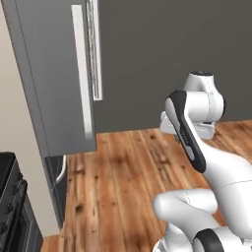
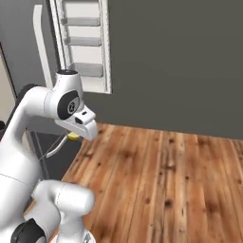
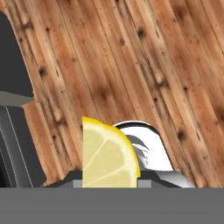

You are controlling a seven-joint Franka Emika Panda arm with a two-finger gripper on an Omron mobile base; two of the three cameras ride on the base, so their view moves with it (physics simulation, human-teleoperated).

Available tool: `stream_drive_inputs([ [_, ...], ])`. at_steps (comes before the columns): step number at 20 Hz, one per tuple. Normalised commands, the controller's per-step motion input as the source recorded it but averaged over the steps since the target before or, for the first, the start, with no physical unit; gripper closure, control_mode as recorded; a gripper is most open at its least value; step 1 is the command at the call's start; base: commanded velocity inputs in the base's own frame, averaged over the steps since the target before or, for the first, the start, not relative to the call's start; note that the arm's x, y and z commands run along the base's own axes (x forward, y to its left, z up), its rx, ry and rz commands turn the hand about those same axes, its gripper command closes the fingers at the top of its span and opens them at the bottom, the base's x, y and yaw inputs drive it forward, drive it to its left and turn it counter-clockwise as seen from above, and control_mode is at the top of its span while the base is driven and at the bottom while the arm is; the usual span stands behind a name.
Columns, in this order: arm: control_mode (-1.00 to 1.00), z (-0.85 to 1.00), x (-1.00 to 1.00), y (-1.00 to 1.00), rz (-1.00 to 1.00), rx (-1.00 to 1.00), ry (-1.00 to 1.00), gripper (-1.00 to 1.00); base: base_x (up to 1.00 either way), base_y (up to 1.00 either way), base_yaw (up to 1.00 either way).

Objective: Place the lemon wedge in the correct fridge rack based on whether it is a fruit or vegetable. Finally, close the fridge door.

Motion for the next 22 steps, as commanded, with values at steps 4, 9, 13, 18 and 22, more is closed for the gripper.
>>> stream_drive_inputs([
  [4,1.0,0.0,0.0,0.0,0.0,0.0,0.0,1.0,1.0,-0.41,0.32],
  [9,1.0,0.0,0.0,0.0,0.0,0.0,0.0,1.0,1.0,-0.35,0.39],
  [13,1.0,0.0,0.0,0.0,0.0,0.0,0.0,1.0,1.0,-0.44,0.49],
  [18,1.0,0.0,0.0,0.0,0.0,0.0,0.0,1.0,0.92,-0.52,0.56],
  [22,1.0,0.0,0.0,0.0,0.0,0.0,0.0,1.0,0.42,-0.5,0.66],
])
